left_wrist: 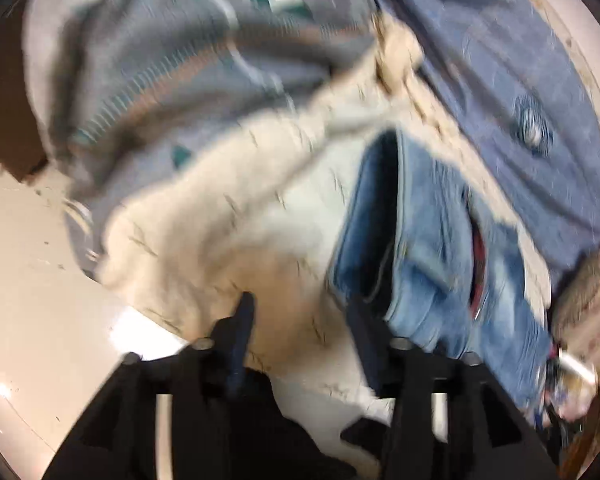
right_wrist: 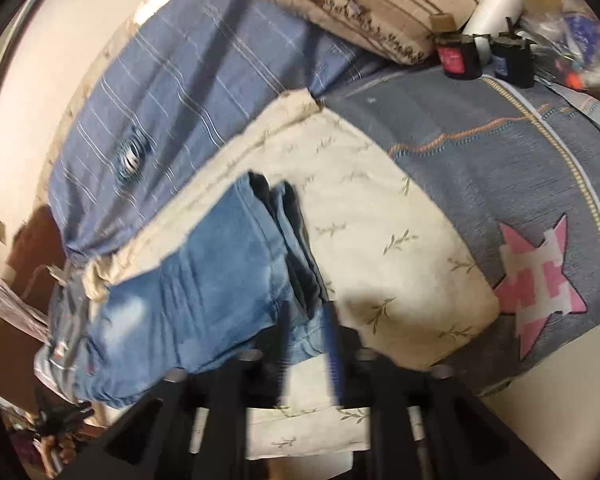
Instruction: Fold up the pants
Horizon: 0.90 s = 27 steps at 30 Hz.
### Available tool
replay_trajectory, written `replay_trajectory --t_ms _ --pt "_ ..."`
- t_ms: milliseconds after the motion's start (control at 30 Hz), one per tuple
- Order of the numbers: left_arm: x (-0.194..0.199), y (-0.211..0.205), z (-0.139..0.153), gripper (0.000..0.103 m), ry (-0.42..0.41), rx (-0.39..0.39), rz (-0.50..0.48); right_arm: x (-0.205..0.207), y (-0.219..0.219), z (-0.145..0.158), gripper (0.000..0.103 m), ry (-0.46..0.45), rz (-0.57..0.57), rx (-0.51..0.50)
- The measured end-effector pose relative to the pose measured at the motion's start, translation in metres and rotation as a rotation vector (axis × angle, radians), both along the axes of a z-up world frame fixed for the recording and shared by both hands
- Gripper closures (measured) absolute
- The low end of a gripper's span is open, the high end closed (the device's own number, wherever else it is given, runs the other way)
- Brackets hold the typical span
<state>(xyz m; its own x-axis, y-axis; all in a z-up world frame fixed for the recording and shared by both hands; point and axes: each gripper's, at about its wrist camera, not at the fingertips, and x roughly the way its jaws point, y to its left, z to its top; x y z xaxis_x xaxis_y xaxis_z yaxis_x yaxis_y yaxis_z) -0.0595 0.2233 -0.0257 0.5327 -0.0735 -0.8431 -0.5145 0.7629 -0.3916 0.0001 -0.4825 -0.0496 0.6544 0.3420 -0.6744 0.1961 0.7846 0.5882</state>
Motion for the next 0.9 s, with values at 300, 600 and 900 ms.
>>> replay_trajectory --t_ms 300,600,900 --pt "0.031 -0.084 0.045 0.041 -0.178 0.244 -0.159 0.023 0.025 0.009 0.023 0.049 0.024 0.169" --pt "0.071 -0.140 -0.003 0.041 -0.128 0.362 -0.213 0.041 0.037 -0.036 0.040 0.193 -0.097 0.286" --pt "0.070 -0.132 -0.015 0.036 -0.154 0.312 -0.201 0.031 0.041 -0.032 0.075 0.227 -0.088 0.255"
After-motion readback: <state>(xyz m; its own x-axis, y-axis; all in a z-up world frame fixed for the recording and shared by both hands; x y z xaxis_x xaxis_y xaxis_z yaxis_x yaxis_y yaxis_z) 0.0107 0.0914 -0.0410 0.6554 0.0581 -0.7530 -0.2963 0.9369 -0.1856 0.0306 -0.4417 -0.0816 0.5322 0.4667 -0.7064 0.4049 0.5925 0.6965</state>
